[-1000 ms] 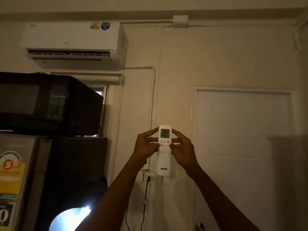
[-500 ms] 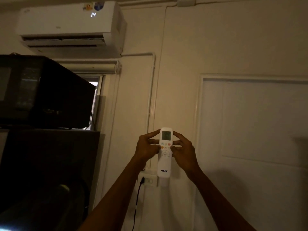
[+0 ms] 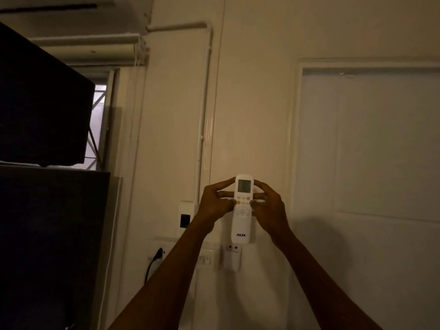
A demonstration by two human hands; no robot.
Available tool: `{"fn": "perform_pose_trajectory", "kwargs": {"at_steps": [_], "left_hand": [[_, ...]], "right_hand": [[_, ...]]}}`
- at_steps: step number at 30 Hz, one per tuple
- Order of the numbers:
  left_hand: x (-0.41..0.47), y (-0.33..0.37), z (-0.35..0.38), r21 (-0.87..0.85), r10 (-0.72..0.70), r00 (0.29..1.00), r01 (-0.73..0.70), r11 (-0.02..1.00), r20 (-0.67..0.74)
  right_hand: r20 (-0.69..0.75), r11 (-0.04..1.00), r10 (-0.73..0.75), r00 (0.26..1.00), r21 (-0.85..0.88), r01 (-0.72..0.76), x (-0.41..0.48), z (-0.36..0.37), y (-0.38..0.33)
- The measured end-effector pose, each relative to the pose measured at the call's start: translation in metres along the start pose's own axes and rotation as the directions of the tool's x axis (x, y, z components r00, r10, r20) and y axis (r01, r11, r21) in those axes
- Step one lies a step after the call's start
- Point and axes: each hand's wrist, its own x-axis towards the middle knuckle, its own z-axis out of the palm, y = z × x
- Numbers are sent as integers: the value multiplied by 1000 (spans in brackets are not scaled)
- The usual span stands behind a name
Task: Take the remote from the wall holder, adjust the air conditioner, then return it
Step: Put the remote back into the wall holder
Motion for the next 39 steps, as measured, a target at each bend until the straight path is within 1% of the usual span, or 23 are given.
{"fn": "perform_pose_trajectory", "kwargs": {"at_steps": [3, 7, 11, 14, 18, 21, 24, 27, 32, 39], "left_hand": [[20, -18, 3, 10, -10, 1000, 10, 1000, 11], [40, -43, 4, 23, 12, 1000, -12, 1000, -1], [52, -66, 0, 48, 24, 999, -23, 999, -21], [63, -84, -3, 76, 18, 1000, -18, 997, -9], [73, -108, -5, 107, 9, 999, -4, 994, -48], [77, -123, -6, 121, 9, 998, -1, 993, -69], [78, -135, -6, 158, 54, 995, -39, 987, -90], [78, -144, -5, 159, 92, 989, -73, 985, -112], [74, -157, -4, 164, 129, 982, -106, 981, -140], [62, -174, -3, 215, 139, 983, -110, 970, -122]], "right_hand": [[-2, 1000, 14, 1000, -14, -14, 15, 7, 20], [-10, 999, -14, 1000, -51, 13, 31, 19, 45], [7, 998, 18, 1000, -56, -18, 43, 35, 71], [5, 999, 22, 1000, -46, -22, 46, 44, 88], [-1, 999, 11, 1000, -51, -11, 49, 53, 108], [-2, 999, 13, 1000, -31, -13, 48, 59, 118], [-15, 999, -16, 1000, -33, 15, 46, 63, 127], [-44, 998, -57, 997, -43, 55, 42, 66, 133], [-55, 991, -92, 994, -97, 86, 39, 70, 143], [-30, 994, -64, 998, -91, 61, 20, 74, 154]]}}
